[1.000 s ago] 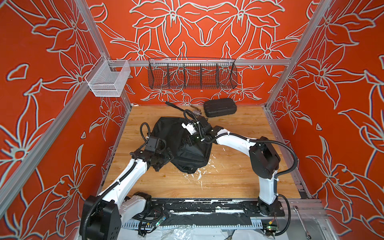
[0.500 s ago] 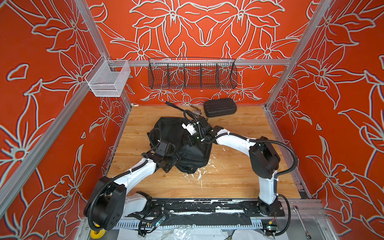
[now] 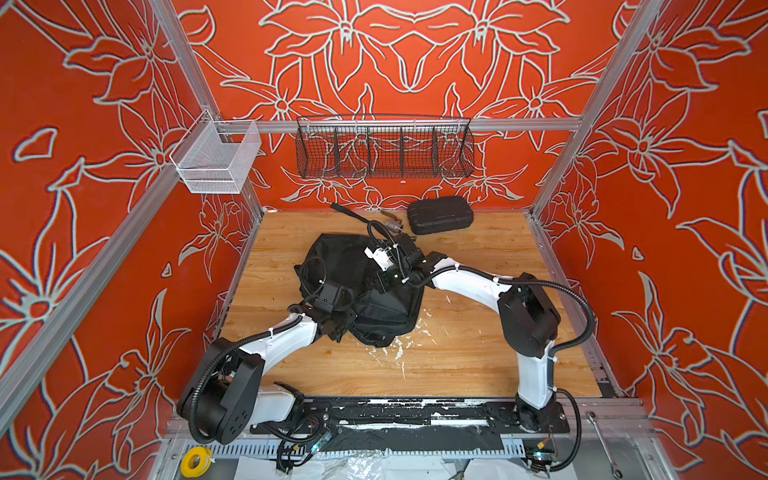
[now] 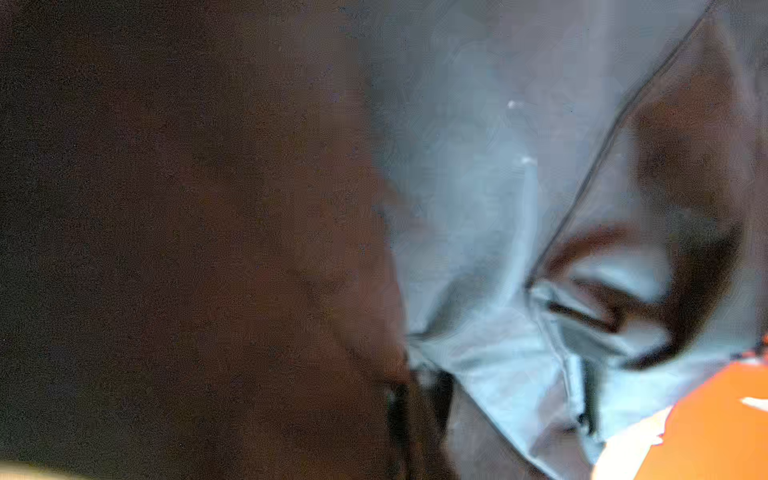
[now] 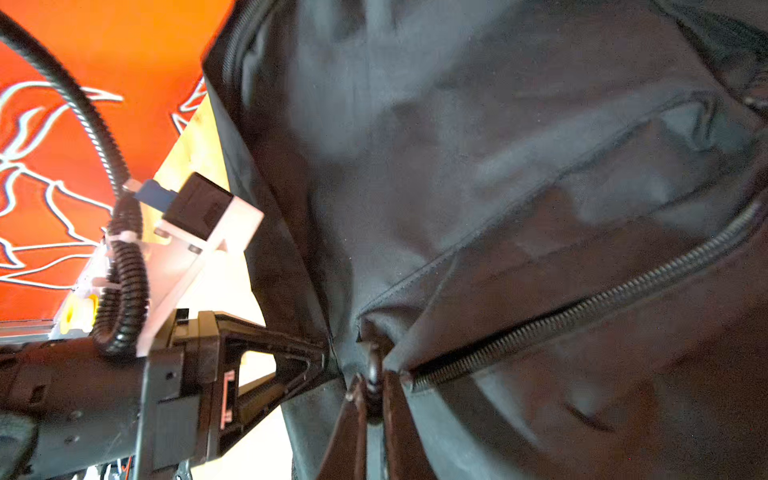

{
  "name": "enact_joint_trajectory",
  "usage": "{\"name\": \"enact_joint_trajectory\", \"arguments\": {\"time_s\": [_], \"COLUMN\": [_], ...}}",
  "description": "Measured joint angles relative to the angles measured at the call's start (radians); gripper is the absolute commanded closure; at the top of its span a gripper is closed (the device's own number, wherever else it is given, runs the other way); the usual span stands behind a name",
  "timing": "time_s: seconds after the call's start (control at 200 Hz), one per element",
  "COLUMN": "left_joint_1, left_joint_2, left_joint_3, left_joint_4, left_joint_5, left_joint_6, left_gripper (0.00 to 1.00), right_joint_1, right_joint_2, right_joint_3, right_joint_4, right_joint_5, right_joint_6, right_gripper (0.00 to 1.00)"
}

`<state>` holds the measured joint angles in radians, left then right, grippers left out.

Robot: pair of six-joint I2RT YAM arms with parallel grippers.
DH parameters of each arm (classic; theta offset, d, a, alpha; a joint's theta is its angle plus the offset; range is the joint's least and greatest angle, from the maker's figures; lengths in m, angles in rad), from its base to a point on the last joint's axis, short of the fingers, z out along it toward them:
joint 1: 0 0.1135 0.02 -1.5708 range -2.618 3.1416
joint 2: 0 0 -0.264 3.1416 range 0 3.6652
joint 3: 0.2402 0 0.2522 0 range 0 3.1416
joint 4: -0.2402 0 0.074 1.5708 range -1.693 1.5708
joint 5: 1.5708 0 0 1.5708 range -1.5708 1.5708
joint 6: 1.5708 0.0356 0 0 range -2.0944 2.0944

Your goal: Pack the student bag

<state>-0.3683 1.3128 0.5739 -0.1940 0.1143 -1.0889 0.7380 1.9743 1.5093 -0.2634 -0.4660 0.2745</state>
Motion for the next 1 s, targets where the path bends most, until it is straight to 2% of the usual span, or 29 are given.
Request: {"name": "enact_joint_trajectory", "arguments": {"time_s": [0.19,0.645,1.001], "left_joint_1": [0.0,0.029,0.043], "left_joint_2": [-0.052,-0.366,-0.435], "left_joint_3": [-0.029,-0.184,-0.208], "left_joint_4": [-0.011,-0.074,-0.149], "left_joint_5": [-0.005,-0.024,-0.045], "left_joint_6": [0.007,-0.01,-0.014], "left_gripper": [1.0,1.0,1.0], "right_joint_1": [-0.033,-0.101,-0.152], "right_joint_2": [0.0,0.009,0.051], "right_joint_3": [-0.021,-0.042,-0.013], "right_joint_4": [0.023,0.081,0.089], "right_joint_5": [-0.003,-0.058,-0.054], "right_joint_6": [0.044,0.105,0.097], "right_gripper": [1.0,1.0,1.0]}}
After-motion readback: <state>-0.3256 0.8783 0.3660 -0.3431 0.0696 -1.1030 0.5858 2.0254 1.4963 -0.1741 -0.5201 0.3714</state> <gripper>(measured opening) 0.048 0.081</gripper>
